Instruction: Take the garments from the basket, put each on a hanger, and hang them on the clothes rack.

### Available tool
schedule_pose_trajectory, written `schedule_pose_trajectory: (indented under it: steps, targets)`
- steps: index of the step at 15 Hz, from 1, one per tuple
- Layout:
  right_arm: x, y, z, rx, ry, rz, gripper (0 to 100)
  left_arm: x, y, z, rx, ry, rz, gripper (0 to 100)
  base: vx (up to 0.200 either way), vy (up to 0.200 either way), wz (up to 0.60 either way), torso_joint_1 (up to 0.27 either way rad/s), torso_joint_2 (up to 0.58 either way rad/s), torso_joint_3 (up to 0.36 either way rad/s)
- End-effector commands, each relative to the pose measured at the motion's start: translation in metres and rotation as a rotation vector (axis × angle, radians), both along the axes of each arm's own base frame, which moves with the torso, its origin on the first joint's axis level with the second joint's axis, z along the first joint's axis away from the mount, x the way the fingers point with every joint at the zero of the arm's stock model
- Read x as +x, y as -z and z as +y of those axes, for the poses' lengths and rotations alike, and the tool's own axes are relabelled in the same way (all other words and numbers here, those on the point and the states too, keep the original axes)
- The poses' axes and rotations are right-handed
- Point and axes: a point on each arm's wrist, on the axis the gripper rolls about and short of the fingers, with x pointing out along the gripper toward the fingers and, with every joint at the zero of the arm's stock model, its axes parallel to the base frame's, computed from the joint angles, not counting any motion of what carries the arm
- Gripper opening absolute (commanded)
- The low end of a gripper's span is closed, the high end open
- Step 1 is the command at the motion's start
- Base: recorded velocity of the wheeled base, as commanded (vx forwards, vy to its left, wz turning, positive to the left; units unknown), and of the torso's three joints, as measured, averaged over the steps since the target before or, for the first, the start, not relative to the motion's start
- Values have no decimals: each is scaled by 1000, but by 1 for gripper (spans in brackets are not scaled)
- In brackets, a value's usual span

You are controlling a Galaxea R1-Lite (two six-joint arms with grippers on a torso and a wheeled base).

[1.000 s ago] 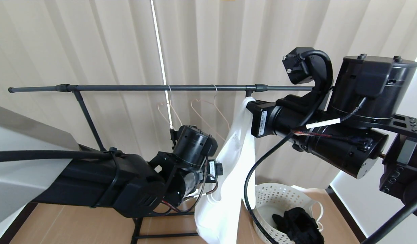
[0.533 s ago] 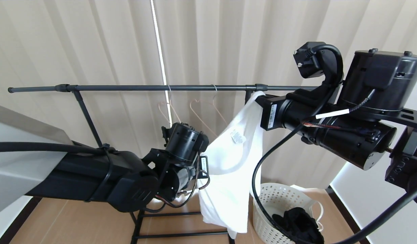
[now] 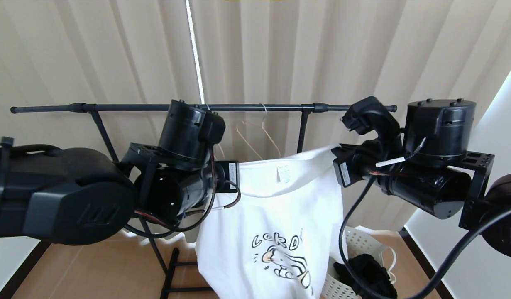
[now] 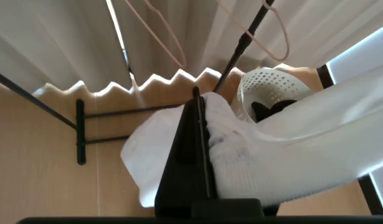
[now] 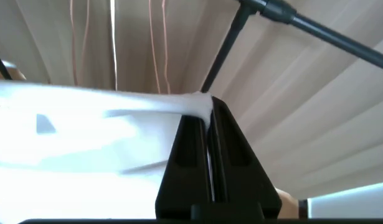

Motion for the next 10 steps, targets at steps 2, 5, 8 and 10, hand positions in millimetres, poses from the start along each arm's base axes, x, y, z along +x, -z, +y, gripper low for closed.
schedule_pose_trajectory:
  steps: [2,5,8,10]
  targets:
    - [-7,-11,6,52,12,100,0,-5,-28,7,-34,-1,-57,0,0,0,0,0,0,0]
    - [-18,-52,3,266,-107,349,0,-3,-34,8,-24,4,-77,0,0,0,0,0,0,0]
    - [-11,-75,-4,419,-73,408,0,-1,-46,11,-41,-4,-111,0,0,0,0,0,0,0]
    - [-12,-79,-4,438,-76,378,0,-3,-51,12,-32,7,-129,0,0,0,0,0,0,0]
